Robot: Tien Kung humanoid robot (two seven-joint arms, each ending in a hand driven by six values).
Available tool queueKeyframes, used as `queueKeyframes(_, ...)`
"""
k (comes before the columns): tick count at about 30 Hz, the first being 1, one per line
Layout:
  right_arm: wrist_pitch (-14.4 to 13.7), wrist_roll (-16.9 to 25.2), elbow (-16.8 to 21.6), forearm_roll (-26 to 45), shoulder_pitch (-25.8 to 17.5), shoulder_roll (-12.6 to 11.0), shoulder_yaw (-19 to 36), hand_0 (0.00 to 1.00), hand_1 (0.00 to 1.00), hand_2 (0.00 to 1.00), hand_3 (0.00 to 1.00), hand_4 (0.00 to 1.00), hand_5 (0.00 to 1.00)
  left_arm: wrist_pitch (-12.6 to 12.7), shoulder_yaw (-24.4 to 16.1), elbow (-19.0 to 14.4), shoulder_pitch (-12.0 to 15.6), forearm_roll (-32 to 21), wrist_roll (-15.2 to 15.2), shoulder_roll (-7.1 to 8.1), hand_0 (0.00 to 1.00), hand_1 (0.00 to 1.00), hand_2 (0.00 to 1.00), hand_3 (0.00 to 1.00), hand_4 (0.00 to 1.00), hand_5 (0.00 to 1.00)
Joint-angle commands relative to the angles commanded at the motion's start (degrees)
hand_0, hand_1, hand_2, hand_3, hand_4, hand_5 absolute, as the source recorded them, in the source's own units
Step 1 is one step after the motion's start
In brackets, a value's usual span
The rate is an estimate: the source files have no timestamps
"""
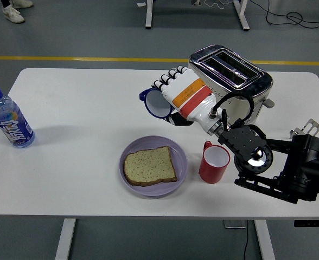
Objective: Pick up the cup,pour liquid into bread,place the cup on the desk
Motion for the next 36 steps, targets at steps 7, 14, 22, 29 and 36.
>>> queueKeyframes(7, 3.5, 4.1, -0.3, 0.0, 2.1, 0.8, 2.5, 0.540, 0.314, 0.435, 0.454, 0.729, 0.150, 0.0, 0.1, 0.0, 0.0, -0.2, -0.1, 0.01, 0.689, 0.697, 0.704, 0.557, 0.256, 0.998)
queueKeyframes(14, 5.8, 7.6, -0.8, 0.0, 2.1, 1.1, 4.5, 0.548, 0.321, 0.434, 0.459, 0.728, 0.147, 0.0, 0.0, 0.0, 0.1, -0.2, 0.0, -0.04, 0.688, 0.697, 0.704, 0.558, 0.255, 0.998)
queueKeyframes(22, 6.1, 8.3, -1.1, 0.0, 2.1, 0.9, 4.9, 0.546, 0.326, 0.435, 0.459, 0.728, 0.143, 0.0, 0.0, -0.1, 0.1, -0.2, 0.0, -0.02, 0.688, 0.697, 0.704, 0.559, 0.255, 0.998)
queueKeyframes(29, 5.6, 7.8, -1.2, 0.0, 1.9, 1.0, 4.5, 0.552, 0.328, 0.438, 0.462, 0.726, 0.124, 0.0, 0.1, -0.1, 0.1, -0.3, 0.0, -0.05, 0.688, 0.697, 0.705, 0.560, 0.254, 0.998)
queueKeyframes(36, 3.7, 5.5, -0.1, 0.0, 0.3, 0.3, 2.8, 0.554, 0.326, 0.441, 0.463, 0.724, 0.122, 0.0, 0.1, -0.1, 0.2, -0.4, -0.1, -0.10, 0.688, 0.697, 0.704, 0.560, 0.255, 0.998)
